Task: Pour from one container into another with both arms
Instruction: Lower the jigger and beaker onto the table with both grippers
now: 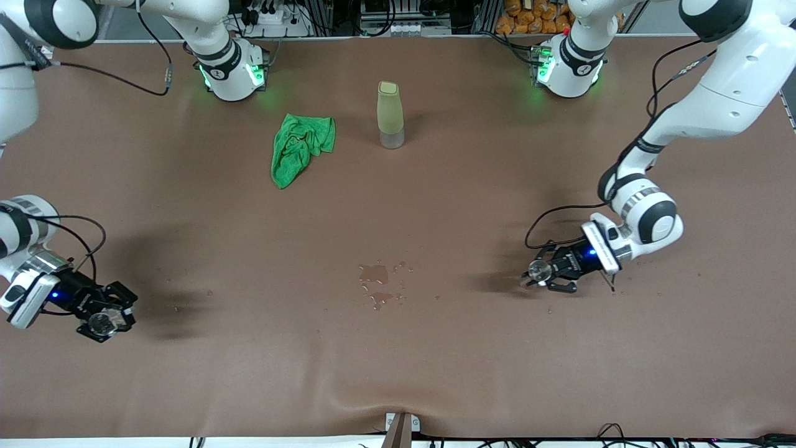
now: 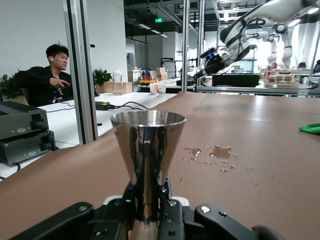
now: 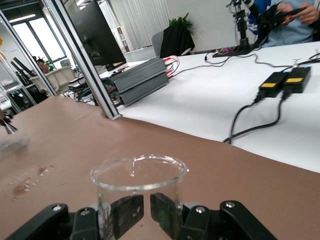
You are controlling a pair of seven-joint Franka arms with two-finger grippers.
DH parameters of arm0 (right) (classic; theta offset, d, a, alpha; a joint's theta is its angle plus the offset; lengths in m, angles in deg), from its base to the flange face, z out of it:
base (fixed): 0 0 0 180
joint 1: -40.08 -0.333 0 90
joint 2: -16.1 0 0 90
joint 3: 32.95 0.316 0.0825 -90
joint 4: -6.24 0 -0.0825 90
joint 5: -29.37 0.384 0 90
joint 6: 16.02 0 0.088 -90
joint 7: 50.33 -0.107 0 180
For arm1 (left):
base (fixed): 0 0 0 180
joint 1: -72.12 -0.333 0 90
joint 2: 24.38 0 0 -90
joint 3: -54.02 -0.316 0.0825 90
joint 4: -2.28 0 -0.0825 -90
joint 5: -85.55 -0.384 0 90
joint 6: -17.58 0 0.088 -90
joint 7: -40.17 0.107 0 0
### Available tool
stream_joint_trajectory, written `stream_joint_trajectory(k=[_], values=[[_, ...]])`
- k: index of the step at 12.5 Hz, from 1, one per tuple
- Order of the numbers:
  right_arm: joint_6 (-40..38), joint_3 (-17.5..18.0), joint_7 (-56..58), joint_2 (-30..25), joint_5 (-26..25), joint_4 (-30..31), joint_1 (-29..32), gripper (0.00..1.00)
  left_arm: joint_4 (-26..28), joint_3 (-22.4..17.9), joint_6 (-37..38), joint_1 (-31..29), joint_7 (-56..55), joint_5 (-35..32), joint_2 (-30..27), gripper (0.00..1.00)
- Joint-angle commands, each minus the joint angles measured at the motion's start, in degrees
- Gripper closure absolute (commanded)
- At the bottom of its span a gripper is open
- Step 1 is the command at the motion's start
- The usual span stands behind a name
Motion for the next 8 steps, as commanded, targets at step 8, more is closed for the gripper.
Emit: stream_joint_trajectory(k=[8], values=[[6.7,1.5,26.8,12.8,15.5,-7.9,2.5,1.0,0.6,-4.0,12.9,-9.3,-1.8,-15.1,1.9,1.0]])
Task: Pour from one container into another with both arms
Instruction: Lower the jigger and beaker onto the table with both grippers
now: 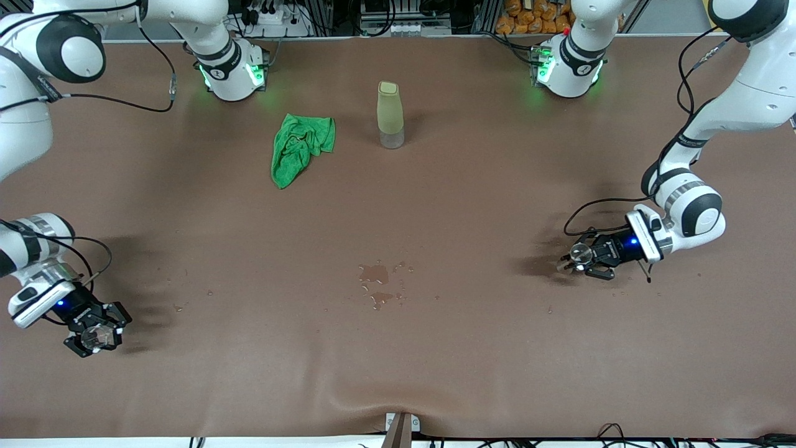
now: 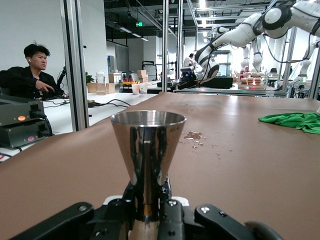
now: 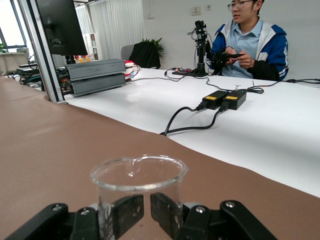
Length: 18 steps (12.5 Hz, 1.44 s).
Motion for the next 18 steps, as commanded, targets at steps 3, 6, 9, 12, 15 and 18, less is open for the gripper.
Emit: stream_joint_trajectory(k=[3,6,9,12,15,18], values=[[1.1,-0.6,5.3,3.9,5.2,-1.9,1.8,1.0,-0.1,-2.9,4.7,-0.3,1.0,-3.3,1.3,1.0],[1.1,-4.1,5.2,4.0,4.7,-1.8,1.7,1.0,0.2,-4.3,5.0,-0.4,1.6,-5.5,2.3,1.0],[0.1,-4.8,4.8,4.0,-1.2,-1.5,1.6,1.0,0.2,-5.4,5.0,-0.4,1.7,-6.1,2.5,1.0],[-3.8,-4.8,3.1,4.0,-4.5,-1.2,1.3,1.0,0.2,-5.7,5.0,-0.4,1.5,-6.2,2.5,1.0],[-4.3,-4.8,3.4,4.0,-4.5,-1.2,1.5,0.0,0.0,-5.7,5.0,-0.3,0.6,-6.2,2.5,0.9],[-5.6,-4.7,0.9,3.1,-4.3,-1.4,1.8,0.0,-0.4,-5.7,5.0,-0.2,0.6,-6.2,2.5,0.52]])
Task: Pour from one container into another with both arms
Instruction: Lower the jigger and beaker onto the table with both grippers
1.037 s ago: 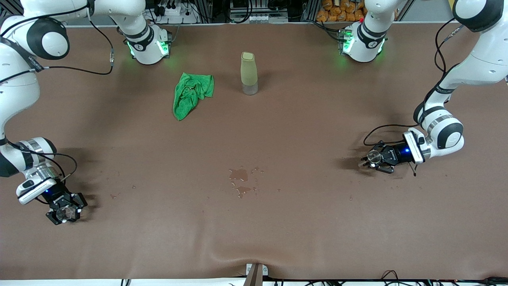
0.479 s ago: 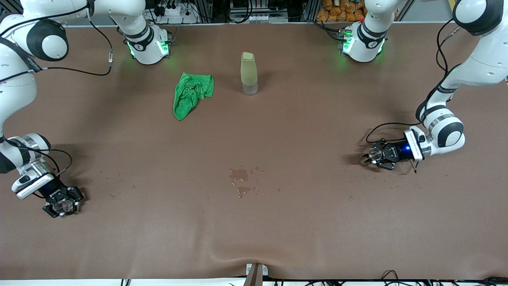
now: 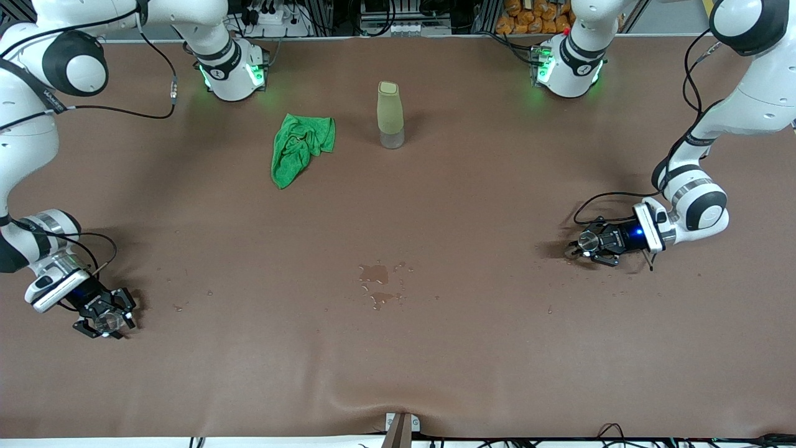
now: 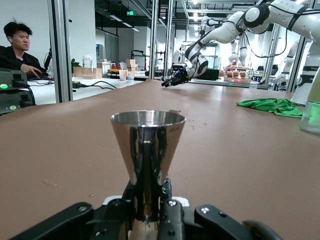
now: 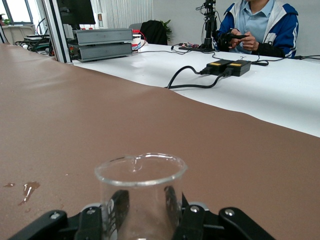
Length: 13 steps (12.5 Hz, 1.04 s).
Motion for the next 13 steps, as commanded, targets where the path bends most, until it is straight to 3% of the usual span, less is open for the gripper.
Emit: stream_joint_trajectory(k=[1,4,8,13], values=[[-1.1,0.5,-3.9,-1.1,-0.9,-0.9,0.8,0.0,-0.6,-0.1,1.4,-0.2,-0.6,-1.0,-0.1,0.39],[-1.2,0.4,-7.0,-3.3,-1.1,-0.8,1.0,0.0,-0.7,-0.1,1.4,-0.1,-1.9,-1.0,-0.1,0.0],[-1.8,0.3,-13.0,-6.7,-3.5,-0.5,1.2,0.0,-1.0,-0.5,2.5,-0.4,-2.7,-1.0,-0.2,0.0],[-1.2,0.3,-29.5,-12.4,-12.9,-0.8,0.3,0.0,-2.5,-4.2,4.1,-1.9,-4.0,-3.0,-0.6,0.0]])
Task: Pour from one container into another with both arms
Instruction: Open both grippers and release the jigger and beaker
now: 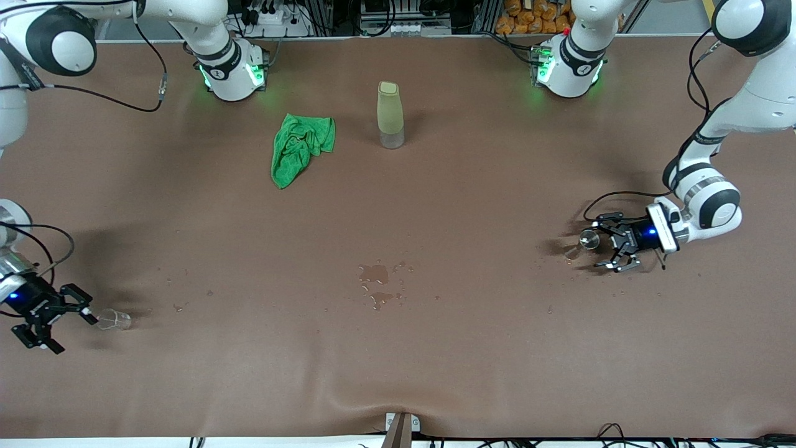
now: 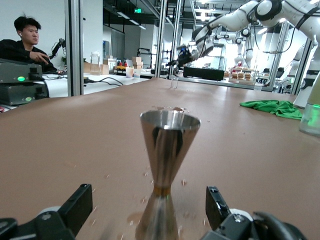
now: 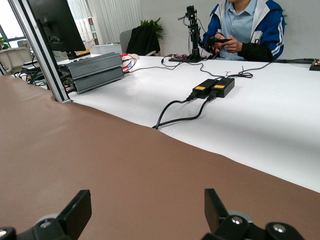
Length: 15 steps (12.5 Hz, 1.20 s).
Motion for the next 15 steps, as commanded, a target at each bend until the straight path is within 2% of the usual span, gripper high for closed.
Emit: stream_joint_trajectory(k=[1,3,7,9,11,13,15], values=[[-0.1,0.3,-9.3,-3.3,-5.3,1.1,-0.5,0.0,-0.7,-0.5,1.2,-1.7,-1.8,-2.4,-0.6,0.0],[0.2,0.3,-16.7,-5.5,-9.8,0.8,-1.9,0.0,-1.4,-0.7,1.1,-3.7,-3.9,-4.8,-1.1,0.0],[2.6,0.4,-32.1,-11.7,-19.6,0.9,-5.1,0.0,-3.6,-4.8,0.7,-4.0,-14.3,-7.0,-5.0,0.0],[2.6,0.4,-37.6,-13.9,-23.9,1.0,-5.6,0.0,-5.5,-5.3,0.7,-4.0,-27.1,-11.3,-8.3,0.0],[2.5,0.5,-42.8,-16.4,-27.8,1.3,-6.3,0.0,-8.1,-5.3,0.7,-3.6,-46.0,-18.2,-12.9,0.0],[2.0,0.5,-48.5,-18.4,-31.4,1.5,-7.3,0.0,-10.3,-4.3,0.6,-3.3,-60.5,-25.7,-18.0,0.0],[1.5,0.5,-54.2,-21.0,-35.8,2.2,-9.0,0.0,-11.7,-3.4,0.6,-2.5,-72.6,-30.3,-22.8,0.0]])
